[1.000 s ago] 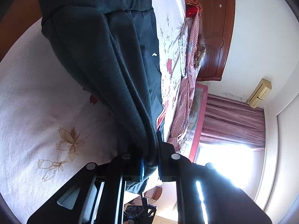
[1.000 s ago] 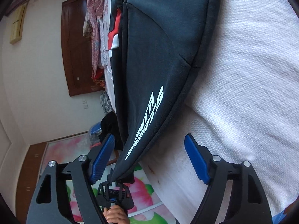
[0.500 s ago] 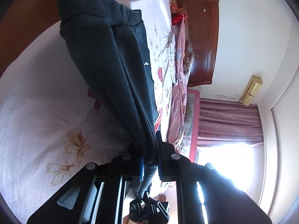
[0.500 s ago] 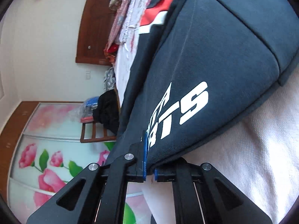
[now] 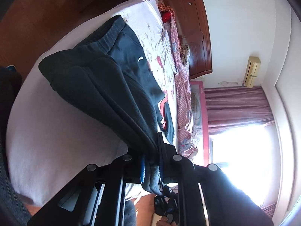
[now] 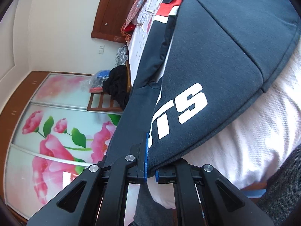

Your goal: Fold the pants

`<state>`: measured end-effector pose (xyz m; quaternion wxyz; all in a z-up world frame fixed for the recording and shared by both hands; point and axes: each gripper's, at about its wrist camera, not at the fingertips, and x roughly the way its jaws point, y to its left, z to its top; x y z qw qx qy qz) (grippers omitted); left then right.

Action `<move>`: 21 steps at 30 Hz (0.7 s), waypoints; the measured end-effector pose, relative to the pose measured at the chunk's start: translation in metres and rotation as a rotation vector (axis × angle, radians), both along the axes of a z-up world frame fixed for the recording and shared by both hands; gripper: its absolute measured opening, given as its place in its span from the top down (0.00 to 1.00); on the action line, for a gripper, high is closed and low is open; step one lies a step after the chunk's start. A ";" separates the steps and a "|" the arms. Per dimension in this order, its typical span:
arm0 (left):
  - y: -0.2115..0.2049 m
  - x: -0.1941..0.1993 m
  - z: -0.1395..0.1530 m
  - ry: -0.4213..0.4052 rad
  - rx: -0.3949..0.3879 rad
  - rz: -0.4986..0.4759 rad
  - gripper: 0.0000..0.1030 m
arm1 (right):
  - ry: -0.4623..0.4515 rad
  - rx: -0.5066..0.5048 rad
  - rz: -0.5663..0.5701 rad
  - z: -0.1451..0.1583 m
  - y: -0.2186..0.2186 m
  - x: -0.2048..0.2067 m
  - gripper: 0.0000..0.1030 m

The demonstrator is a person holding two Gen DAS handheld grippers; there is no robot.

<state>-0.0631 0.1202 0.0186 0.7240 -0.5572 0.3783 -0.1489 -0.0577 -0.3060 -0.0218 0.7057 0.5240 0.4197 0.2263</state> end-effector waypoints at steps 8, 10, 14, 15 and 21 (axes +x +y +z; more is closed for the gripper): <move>0.000 -0.037 -0.014 0.284 0.280 0.013 0.28 | 0.078 -0.206 0.104 -0.030 0.003 -0.025 0.34; -0.005 -0.041 0.004 0.205 0.343 -0.011 0.13 | 0.046 -0.224 0.050 -0.016 -0.023 -0.032 0.34; -0.033 -0.043 0.047 0.020 0.458 -0.097 0.02 | 0.067 -0.357 -0.273 0.007 -0.123 -0.036 0.34; -0.046 -0.043 0.058 -0.026 0.499 -0.135 0.02 | 0.073 -0.391 -0.353 0.010 -0.150 -0.033 0.34; -0.105 -0.045 0.065 -0.135 0.545 -0.422 0.02 | 0.193 -0.544 -0.640 0.002 -0.262 0.002 0.36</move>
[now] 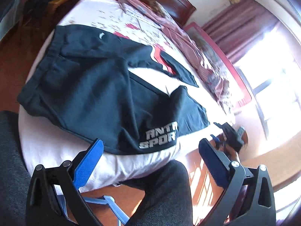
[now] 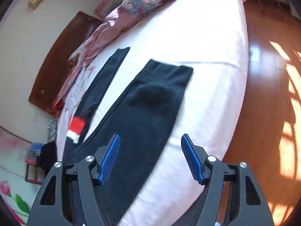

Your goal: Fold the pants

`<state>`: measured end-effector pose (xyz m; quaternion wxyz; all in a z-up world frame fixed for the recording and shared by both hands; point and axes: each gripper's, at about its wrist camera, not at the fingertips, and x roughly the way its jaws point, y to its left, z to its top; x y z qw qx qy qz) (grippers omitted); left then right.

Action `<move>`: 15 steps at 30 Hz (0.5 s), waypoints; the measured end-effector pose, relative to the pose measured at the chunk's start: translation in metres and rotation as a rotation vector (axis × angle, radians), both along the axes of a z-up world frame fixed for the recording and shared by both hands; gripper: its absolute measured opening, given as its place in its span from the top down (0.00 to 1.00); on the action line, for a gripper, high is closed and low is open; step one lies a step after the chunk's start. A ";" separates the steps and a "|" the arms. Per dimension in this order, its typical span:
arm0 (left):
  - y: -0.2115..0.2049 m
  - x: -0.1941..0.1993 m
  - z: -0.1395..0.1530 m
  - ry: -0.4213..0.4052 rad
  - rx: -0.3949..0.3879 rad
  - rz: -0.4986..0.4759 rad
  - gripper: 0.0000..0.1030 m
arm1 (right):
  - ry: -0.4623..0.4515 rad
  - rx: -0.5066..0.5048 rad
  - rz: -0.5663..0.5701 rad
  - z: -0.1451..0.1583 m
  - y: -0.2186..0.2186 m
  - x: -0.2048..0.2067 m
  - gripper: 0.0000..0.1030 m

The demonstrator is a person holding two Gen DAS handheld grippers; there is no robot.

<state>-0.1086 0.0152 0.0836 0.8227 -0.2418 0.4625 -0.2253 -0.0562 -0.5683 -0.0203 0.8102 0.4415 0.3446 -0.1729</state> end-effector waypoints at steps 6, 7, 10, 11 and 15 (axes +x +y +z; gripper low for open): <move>-0.014 0.001 -0.009 0.078 0.047 -0.049 0.02 | 0.079 -0.076 -0.058 -0.013 -0.024 0.035 0.41; -0.015 0.001 -0.014 0.093 0.052 -0.035 0.02 | 0.095 -0.067 -0.058 -0.019 -0.024 0.040 0.41; -0.017 0.007 -0.026 0.132 0.053 -0.010 0.02 | 0.143 -0.102 -0.059 -0.027 -0.019 0.058 0.41; -0.019 0.008 -0.027 0.140 0.058 -0.013 0.02 | 0.152 -0.136 -0.059 -0.025 -0.016 0.061 0.42; -0.032 0.014 -0.038 0.156 0.070 -0.039 0.02 | 0.167 -0.237 0.038 -0.015 0.001 0.072 0.91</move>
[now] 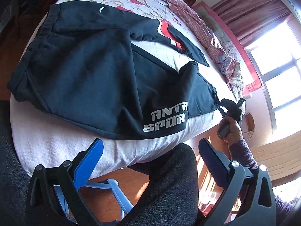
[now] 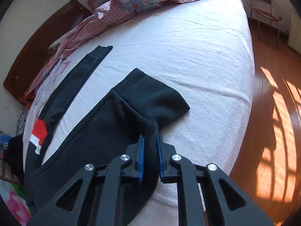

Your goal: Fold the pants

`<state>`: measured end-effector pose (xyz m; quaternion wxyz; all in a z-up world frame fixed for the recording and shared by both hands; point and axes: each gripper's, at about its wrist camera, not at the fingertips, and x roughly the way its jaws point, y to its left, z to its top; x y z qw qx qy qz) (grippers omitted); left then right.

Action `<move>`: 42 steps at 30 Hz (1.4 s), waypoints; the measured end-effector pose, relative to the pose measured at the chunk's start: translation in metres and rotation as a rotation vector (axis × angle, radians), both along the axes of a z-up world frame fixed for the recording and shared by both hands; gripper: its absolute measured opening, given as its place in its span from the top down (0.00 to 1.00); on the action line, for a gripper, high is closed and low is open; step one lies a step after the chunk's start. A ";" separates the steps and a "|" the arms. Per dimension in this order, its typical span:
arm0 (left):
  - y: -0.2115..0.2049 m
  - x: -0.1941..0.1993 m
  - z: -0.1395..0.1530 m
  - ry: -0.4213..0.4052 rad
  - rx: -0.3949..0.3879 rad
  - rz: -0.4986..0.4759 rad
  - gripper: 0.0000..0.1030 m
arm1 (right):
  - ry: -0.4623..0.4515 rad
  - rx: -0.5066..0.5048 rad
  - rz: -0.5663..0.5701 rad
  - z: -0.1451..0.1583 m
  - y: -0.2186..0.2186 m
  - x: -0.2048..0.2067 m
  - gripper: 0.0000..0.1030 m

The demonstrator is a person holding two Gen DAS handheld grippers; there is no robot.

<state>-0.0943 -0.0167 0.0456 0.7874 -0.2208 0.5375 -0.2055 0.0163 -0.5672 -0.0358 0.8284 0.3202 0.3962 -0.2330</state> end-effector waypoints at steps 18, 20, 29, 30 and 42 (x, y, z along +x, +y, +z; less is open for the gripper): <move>0.004 0.008 -0.013 0.057 -0.013 0.045 0.02 | 0.067 -0.159 -0.174 -0.026 -0.057 -0.073 0.73; 0.010 0.011 -0.010 0.038 -0.012 0.064 0.02 | 0.115 -0.177 -0.177 -0.021 -0.055 -0.071 0.66; 0.053 0.073 -0.014 -0.050 0.099 0.085 0.02 | -0.052 -0.277 0.158 0.059 0.076 -0.070 0.64; 0.051 0.082 -0.015 -0.067 0.104 0.062 0.02 | -0.104 -0.251 0.278 0.067 0.111 -0.062 0.64; 0.131 0.176 -0.004 -0.274 0.107 0.093 0.02 | -0.108 -0.033 0.834 0.058 0.373 0.004 0.64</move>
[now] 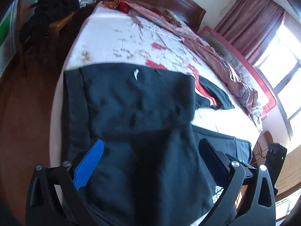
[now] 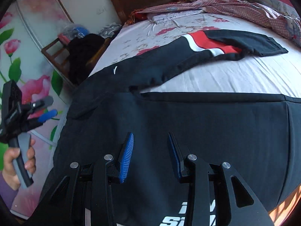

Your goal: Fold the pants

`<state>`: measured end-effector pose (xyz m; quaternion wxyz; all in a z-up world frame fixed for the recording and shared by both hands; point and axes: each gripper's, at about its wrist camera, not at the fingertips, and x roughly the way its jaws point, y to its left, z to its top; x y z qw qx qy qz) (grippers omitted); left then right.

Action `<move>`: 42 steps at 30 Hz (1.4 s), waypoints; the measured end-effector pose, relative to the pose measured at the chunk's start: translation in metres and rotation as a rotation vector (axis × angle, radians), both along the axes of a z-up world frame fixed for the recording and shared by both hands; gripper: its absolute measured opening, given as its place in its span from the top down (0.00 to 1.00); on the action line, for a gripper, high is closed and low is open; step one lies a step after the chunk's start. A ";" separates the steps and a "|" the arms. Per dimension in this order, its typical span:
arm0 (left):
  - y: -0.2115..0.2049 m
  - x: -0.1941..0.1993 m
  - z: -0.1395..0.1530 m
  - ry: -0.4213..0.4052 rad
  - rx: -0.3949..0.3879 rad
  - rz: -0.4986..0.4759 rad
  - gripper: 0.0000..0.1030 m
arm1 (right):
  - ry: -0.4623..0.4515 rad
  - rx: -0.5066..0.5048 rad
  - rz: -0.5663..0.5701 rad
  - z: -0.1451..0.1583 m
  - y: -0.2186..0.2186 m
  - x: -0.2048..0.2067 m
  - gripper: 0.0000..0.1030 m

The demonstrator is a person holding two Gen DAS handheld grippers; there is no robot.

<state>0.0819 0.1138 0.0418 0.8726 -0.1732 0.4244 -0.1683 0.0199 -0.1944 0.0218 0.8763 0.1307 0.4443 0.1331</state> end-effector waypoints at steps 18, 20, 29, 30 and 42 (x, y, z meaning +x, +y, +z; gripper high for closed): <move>0.117 0.146 -0.073 -0.055 -0.098 -0.207 0.03 | 0.176 -0.041 0.012 -0.007 0.035 0.013 0.64; 0.116 0.149 -0.077 -0.052 -0.094 -0.240 0.04 | 0.192 -0.035 0.020 -0.010 0.043 0.018 0.64; 0.121 0.149 -0.082 0.004 -0.154 -0.244 0.78 | 0.198 -0.025 0.048 -0.009 0.059 0.031 0.64; 0.120 0.147 -0.079 -0.002 -0.140 -0.236 0.84 | 0.192 -0.033 0.048 -0.007 0.058 0.033 0.64; 0.037 0.012 0.058 -0.457 0.137 -0.193 0.90 | 0.217 0.282 -0.298 0.040 -0.061 0.160 0.30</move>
